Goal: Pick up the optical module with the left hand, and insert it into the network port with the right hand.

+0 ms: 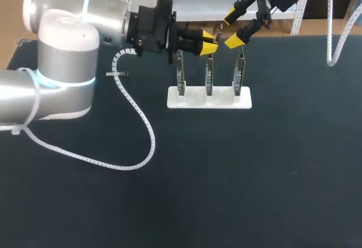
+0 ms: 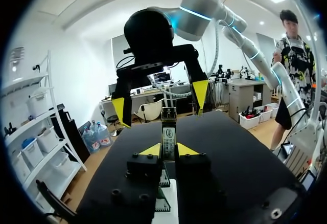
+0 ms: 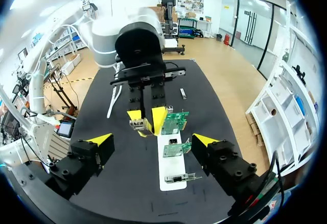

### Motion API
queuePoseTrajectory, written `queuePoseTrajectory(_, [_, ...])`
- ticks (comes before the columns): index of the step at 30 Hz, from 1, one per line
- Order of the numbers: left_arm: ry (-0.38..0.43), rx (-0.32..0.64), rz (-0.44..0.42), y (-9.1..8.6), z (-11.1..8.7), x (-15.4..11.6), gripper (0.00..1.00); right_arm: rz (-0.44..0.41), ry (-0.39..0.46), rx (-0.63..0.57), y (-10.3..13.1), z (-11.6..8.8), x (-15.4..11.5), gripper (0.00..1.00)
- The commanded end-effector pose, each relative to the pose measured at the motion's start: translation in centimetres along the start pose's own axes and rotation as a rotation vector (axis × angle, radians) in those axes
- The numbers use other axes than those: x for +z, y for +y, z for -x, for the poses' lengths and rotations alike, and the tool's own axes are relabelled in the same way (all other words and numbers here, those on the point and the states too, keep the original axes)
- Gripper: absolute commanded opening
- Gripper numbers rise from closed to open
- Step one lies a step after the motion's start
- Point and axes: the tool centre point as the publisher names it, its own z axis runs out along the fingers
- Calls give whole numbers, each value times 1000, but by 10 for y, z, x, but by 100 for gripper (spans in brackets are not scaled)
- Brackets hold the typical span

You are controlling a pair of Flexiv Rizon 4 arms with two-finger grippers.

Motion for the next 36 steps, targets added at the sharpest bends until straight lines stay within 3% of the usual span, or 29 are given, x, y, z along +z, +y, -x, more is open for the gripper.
queuePoseTrajectory(1, [1,-3,-20,8,-3,4,0,-6,-1,0,2,-1,0,100])
queuePoseTrajectory(36, [13,-2,-33,9,-4,2,0,-6,-1,0,2,-1,0,100])
